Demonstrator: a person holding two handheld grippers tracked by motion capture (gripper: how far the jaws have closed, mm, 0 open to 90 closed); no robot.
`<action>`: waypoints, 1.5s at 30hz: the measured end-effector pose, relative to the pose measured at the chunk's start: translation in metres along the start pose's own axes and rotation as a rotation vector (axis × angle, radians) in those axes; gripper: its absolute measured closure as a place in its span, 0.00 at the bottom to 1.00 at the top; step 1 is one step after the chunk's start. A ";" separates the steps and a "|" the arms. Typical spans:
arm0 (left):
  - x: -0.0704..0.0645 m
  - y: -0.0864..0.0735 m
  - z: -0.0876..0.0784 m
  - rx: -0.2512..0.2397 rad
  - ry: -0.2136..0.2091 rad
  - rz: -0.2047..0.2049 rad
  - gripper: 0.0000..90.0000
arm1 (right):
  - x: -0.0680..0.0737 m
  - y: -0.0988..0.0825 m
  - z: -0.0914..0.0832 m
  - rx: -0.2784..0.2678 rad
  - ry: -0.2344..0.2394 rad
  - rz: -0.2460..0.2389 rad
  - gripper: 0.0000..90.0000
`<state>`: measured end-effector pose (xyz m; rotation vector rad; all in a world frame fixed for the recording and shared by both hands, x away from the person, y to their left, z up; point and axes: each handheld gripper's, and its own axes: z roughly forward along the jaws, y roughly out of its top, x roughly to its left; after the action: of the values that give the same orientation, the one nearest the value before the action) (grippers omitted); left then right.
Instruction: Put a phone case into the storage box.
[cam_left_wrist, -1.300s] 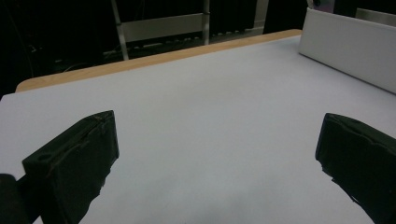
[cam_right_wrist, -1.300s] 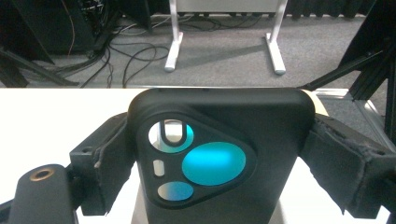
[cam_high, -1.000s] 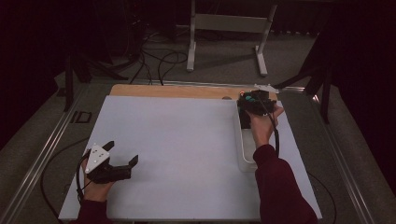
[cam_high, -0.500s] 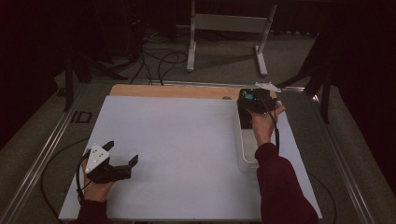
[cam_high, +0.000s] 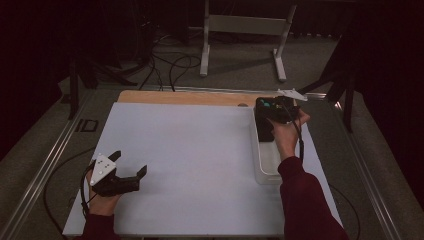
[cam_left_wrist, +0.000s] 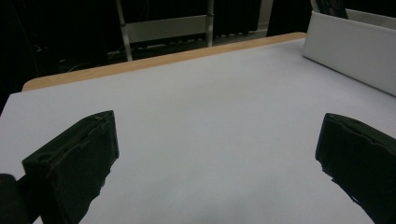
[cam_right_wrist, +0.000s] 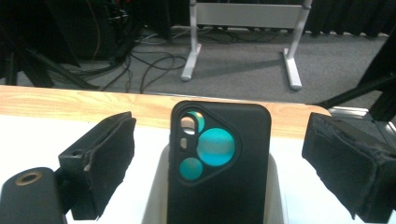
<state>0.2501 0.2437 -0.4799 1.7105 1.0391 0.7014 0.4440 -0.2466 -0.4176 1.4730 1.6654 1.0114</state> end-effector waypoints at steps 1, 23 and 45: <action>0.000 0.000 0.000 0.001 0.000 0.001 0.00 | 0.001 0.000 -0.004 0.001 0.012 -0.006 0.10; 0.003 0.003 -0.001 0.012 -0.001 0.014 0.00 | 0.023 -0.014 -0.055 -0.049 0.240 -0.151 0.10; 0.004 0.005 -0.004 -0.002 -0.004 0.014 0.00 | 0.018 -0.074 -0.122 -0.118 0.354 -0.105 0.10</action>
<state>0.2496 0.2481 -0.4740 1.7185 1.0242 0.7080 0.3003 -0.2461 -0.4261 1.1659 1.8682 1.3458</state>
